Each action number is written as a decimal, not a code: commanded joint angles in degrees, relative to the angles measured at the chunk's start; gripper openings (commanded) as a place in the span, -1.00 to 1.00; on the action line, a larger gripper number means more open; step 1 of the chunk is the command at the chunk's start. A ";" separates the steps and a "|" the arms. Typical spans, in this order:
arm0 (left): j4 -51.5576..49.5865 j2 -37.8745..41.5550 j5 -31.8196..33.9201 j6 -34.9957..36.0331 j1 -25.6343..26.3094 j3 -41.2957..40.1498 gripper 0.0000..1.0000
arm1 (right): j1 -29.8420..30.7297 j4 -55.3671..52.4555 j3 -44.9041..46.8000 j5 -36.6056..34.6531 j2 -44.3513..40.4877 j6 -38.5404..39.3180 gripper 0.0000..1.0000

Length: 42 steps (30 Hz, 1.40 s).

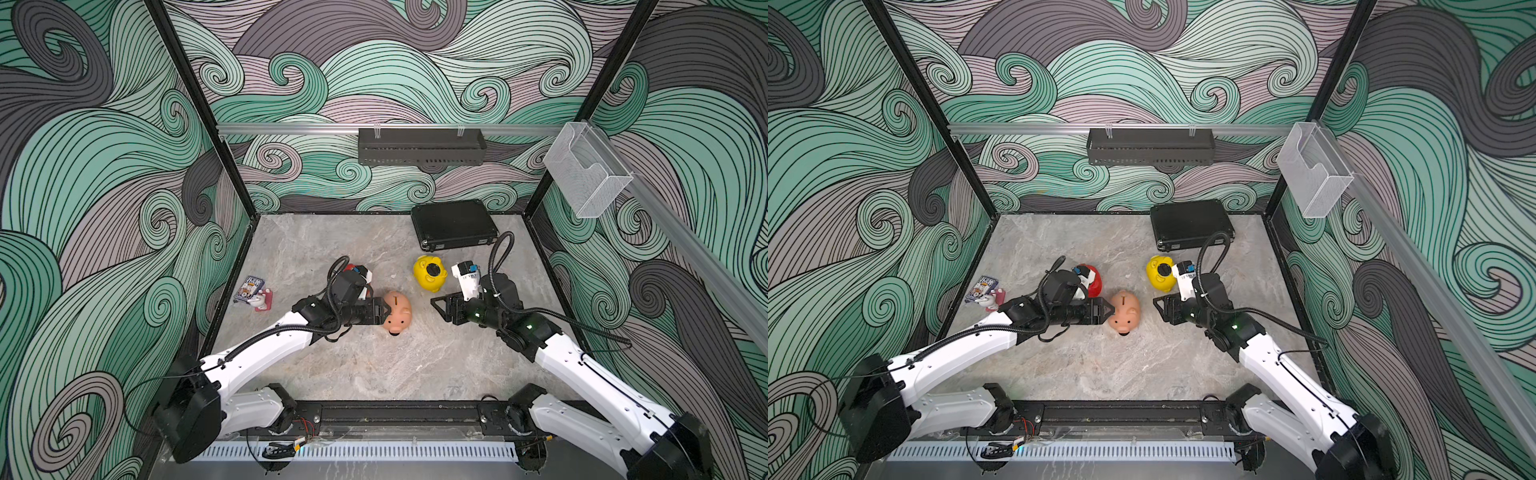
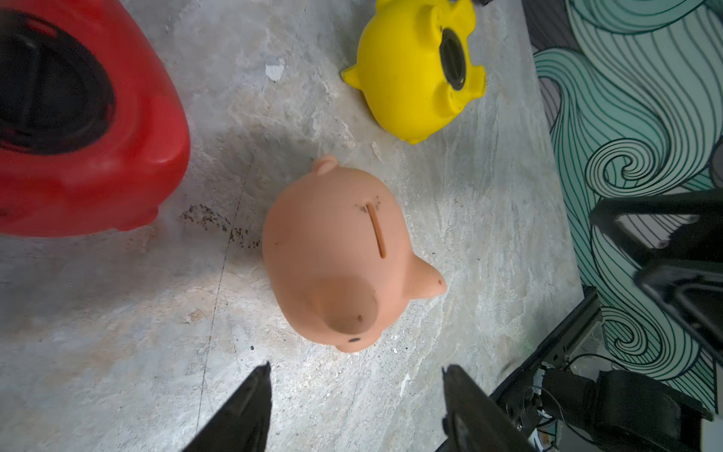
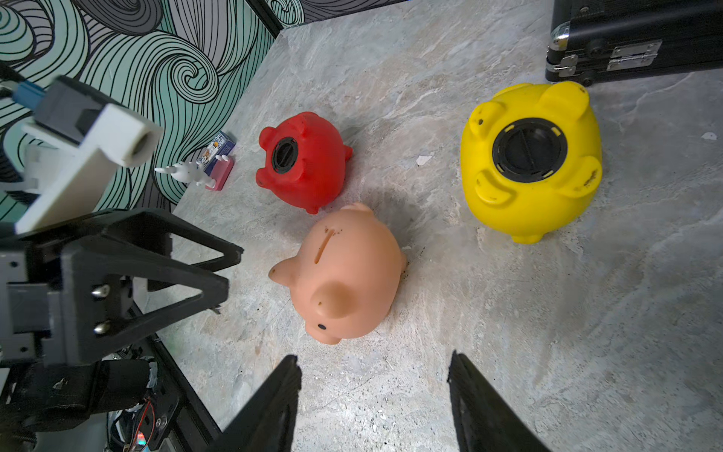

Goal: Close piggy banks
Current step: Turn over the piggy bank at the center of the board.

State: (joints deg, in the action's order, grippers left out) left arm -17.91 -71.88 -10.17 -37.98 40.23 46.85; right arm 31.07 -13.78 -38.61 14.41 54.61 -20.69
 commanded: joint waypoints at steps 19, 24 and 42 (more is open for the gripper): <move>4.54 -12.05 -9.23 0.41 -3.46 2.77 0.13 | 0.21 1.79 1.01 1.84 1.43 -0.05 0.24; 5.93 -12.57 -10.20 -0.30 -4.01 1.87 0.08 | 0.22 1.57 0.96 1.93 1.35 0.03 0.24; 10.82 -11.08 -14.92 -3.46 -5.94 -2.87 -0.13 | 0.18 1.43 0.91 2.45 1.82 0.03 0.24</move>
State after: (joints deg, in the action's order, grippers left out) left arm -7.09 -83.09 -23.79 -40.10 34.72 45.58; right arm 31.07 -13.04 -37.98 16.01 56.29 -20.62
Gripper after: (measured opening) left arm 0.440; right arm 0.622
